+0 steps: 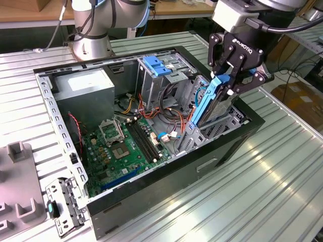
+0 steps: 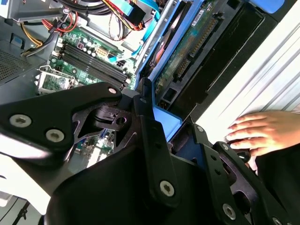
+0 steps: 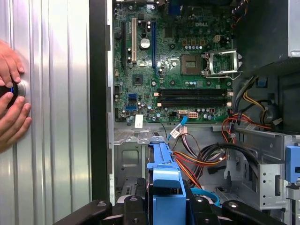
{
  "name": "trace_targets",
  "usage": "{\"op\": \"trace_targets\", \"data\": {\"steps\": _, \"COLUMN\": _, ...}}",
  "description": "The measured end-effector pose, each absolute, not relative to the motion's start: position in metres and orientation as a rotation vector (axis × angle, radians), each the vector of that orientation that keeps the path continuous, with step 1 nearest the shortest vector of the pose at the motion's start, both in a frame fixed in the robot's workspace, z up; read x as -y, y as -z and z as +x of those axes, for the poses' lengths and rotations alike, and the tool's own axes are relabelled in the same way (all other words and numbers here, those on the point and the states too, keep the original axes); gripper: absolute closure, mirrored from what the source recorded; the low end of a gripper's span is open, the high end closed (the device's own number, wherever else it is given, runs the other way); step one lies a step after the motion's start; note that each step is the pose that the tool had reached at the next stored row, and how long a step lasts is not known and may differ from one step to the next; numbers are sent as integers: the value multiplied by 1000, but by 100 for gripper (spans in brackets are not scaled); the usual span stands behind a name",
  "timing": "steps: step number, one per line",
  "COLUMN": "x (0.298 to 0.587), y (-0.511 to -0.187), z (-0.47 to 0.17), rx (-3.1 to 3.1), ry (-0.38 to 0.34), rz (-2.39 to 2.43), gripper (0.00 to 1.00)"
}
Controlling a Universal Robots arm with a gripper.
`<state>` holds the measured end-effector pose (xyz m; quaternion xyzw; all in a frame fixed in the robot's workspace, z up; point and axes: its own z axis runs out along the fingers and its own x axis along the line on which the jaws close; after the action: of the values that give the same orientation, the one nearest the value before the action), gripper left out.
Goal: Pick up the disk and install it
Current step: 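Insert the disk into the insertion slot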
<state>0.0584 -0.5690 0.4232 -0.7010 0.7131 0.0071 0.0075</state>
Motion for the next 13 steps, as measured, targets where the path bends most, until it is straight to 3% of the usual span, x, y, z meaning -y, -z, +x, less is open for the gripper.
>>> {"op": "trace_targets", "data": {"steps": 13, "x": 569, "y": -411, "z": 58, "rx": -2230, "ry": -22, "rz": -2192, "gripper": 63}}
